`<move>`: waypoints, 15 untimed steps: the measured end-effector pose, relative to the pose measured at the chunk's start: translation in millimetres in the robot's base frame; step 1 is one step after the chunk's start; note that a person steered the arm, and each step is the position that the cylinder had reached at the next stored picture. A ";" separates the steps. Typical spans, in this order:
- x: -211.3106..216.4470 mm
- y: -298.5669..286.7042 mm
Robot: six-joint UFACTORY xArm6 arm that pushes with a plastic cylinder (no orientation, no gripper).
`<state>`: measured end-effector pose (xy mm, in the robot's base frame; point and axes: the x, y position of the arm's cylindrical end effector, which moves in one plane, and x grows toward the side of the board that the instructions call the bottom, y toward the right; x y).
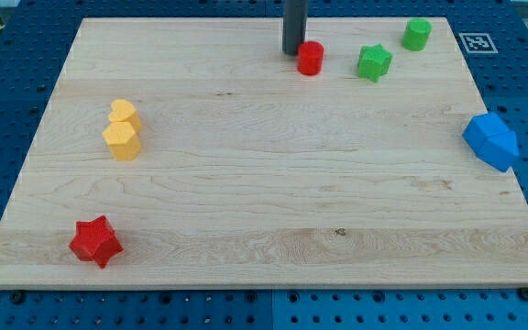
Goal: Slide the red circle towards the red star
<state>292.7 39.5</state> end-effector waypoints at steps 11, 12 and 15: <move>64.2 19.8; 65.6 8.8; -34.0 25.6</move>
<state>258.8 65.1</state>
